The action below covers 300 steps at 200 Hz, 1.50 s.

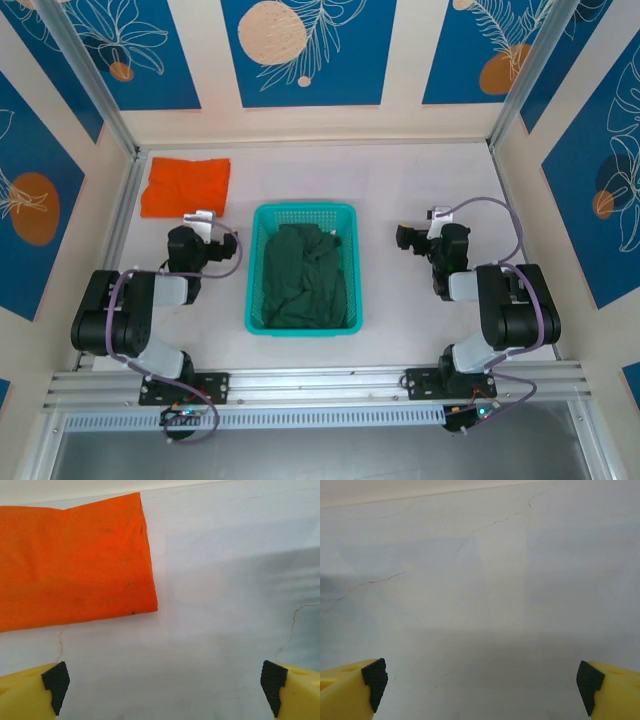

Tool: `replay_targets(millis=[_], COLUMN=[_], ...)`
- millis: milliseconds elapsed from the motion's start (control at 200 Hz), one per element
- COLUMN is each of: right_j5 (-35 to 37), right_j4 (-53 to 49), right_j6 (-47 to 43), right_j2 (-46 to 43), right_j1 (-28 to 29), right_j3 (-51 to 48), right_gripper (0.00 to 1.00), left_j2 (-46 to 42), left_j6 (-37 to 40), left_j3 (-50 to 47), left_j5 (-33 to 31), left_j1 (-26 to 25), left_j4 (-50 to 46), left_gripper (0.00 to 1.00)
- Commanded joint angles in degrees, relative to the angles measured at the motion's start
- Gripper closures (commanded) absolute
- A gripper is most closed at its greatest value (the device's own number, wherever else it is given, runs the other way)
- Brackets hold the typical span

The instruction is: Fold and stack the t-shirts

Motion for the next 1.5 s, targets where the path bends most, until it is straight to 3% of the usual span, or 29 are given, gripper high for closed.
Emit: replay_targets(millis=[0,855,905,1015,1070,1160,1235,1345,1405,1445,1495], right_j5=[-0.82,-2.42,-2.88,1.97,1.42,1.75,3.65,1.16,-1.93,-1.44,-2.73], right_j4=[0.93,-0.84,-4.64,-27.34,-30.46,-31.2,-40.25,-58.6,-66.47,-69.67,-71.52], right_j6=[-0.8,-1.29,-1.59,1.56,1.43,3.75,10.19,19.95,26.28,28.0,28.41], right_j2=[-0.38,-0.91,-2.51,-7.37,-10.56,-19.11,-25.87,-30.93,-32.53,-33.48,-33.96], right_j1=[-0.21,-0.42,-0.17,0.15,0.22,0.33,-0.47,-3.57,-6.7,-6.86,-6.24], right_j3=[1.46,2.21,4.0,13.79,14.33,12.0,14.23,21.01,23.55,24.46,25.15], right_gripper=[0.01,0.01,0.01,0.01,0.01,0.01,0.01,0.01,0.01,0.01,0.01], left_j2=[0.13,0.04,-0.72,-6.92,-10.58,-17.35,-20.56,-22.49,-25.61,-27.77,-29.1], left_j6=[0.71,0.62,0.32,-0.08,-0.57,-9.13,-16.53,-18.08,-20.14,-24.26,-35.57], left_j3=[-0.16,-0.24,0.71,5.0,5.5,8.22,14.2,21.35,20.86,19.41,19.4], left_j5=[1.38,1.38,0.52,-1.06,-1.83,-9.91,-15.92,-6.12,-1.72,-1.88,-6.2], left_j1=[0.74,0.74,0.74,0.74,0.74,0.74,0.92,2.07,1.97,1.98,2.06], left_j4=[1.9,1.94,0.25,-12.27,-15.35,-22.85,-34.62,-43.88,-41.73,-39.42,-42.37], left_gripper=[0.0,0.0,0.0,0.0,0.0,0.0,0.0,0.0,0.0,0.0,0.0])
